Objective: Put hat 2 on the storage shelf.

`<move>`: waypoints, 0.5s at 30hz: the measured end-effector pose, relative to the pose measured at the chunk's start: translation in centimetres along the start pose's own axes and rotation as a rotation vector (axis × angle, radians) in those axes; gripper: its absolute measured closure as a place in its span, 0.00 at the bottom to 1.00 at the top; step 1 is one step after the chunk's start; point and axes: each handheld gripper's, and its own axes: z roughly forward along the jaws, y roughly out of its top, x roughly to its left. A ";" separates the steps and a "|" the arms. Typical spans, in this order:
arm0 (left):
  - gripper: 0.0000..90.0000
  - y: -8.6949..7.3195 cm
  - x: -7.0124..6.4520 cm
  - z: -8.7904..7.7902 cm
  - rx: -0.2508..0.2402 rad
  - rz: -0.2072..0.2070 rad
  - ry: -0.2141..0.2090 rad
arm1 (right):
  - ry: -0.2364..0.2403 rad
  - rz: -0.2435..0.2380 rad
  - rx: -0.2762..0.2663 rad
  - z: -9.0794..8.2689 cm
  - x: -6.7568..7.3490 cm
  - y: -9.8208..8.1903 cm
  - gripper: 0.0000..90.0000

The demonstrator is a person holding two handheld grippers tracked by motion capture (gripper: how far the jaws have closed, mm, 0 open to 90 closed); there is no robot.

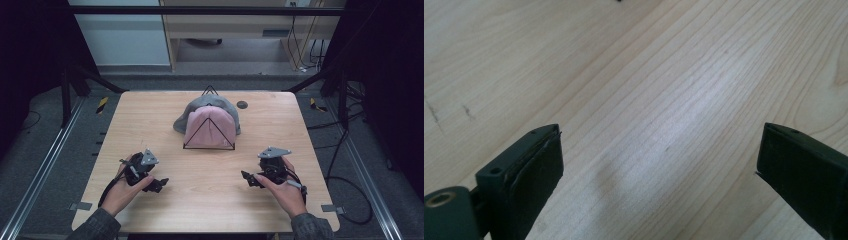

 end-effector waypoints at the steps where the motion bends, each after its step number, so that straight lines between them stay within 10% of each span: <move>1: 0.05 -0.1 0.1 0.1 0.008 -0.003 -0.002 | 0.004 0.003 0.011 0.2 -0.1 -0.2 0.08; 15: 0.03 -1.7 1.4 1.8 0.074 -0.058 -0.035 | 0.022 0.040 0.110 2.1 -0.4 -2.0 0.08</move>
